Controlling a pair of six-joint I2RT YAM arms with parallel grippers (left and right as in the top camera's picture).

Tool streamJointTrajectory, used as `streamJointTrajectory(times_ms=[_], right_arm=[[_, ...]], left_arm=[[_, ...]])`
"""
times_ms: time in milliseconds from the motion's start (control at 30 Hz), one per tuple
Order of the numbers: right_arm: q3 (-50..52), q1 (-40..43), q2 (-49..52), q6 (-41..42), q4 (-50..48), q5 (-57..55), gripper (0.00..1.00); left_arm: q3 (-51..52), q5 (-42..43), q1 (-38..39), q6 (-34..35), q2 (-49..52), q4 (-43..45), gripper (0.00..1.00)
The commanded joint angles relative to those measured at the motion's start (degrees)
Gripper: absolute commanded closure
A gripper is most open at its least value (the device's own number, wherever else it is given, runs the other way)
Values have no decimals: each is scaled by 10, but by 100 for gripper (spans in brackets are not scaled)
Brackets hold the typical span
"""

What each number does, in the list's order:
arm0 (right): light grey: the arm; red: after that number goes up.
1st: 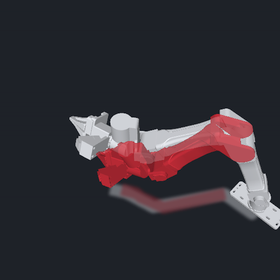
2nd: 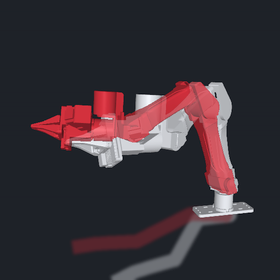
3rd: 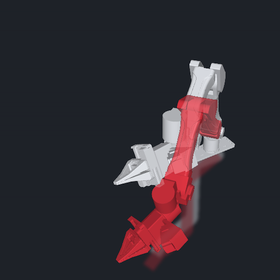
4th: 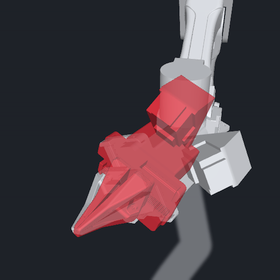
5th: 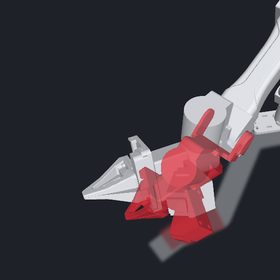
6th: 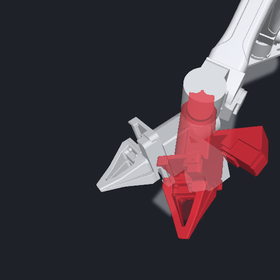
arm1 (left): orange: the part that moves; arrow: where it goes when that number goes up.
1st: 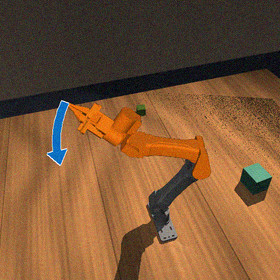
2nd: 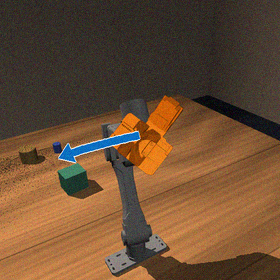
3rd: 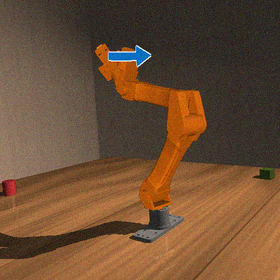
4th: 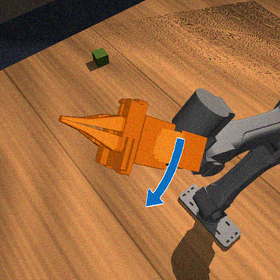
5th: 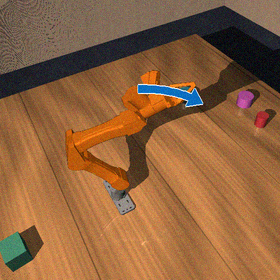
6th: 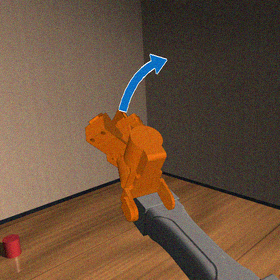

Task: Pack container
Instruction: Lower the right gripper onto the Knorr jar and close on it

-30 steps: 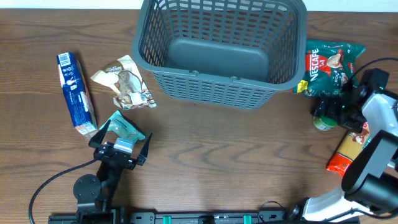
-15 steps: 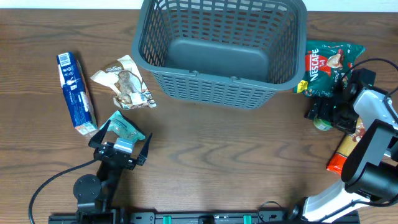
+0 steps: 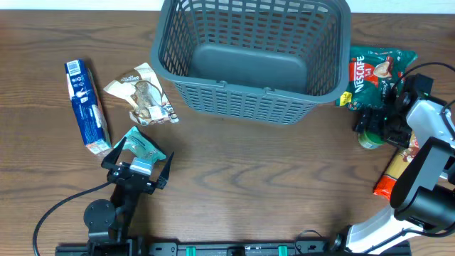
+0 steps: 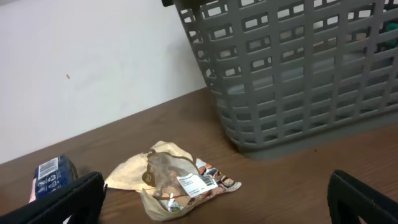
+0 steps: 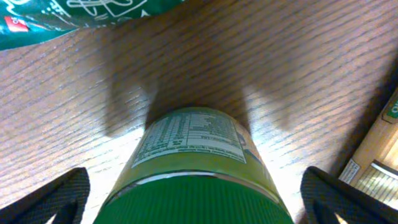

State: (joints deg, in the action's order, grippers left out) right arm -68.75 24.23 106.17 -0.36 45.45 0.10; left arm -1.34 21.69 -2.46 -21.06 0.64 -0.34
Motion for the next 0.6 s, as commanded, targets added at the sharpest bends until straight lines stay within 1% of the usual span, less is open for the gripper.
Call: streamJointTrajectory(times_ms=[0, 200, 367, 567], right_arm=[[-13, -3, 3, 8, 4, -15, 10], [-13, -3, 3, 12, 4, -16, 11], [-13, -2, 3, 12, 6, -16, 7], [-13, -2, 3, 16, 5, -16, 7]], left_arm=[[11, 10, 2, -5, 0, -20, 1], [11, 10, 2, -5, 0, -20, 1], [11, 10, 2, -5, 0, -20, 1], [11, 10, 2, -5, 0, -20, 1]])
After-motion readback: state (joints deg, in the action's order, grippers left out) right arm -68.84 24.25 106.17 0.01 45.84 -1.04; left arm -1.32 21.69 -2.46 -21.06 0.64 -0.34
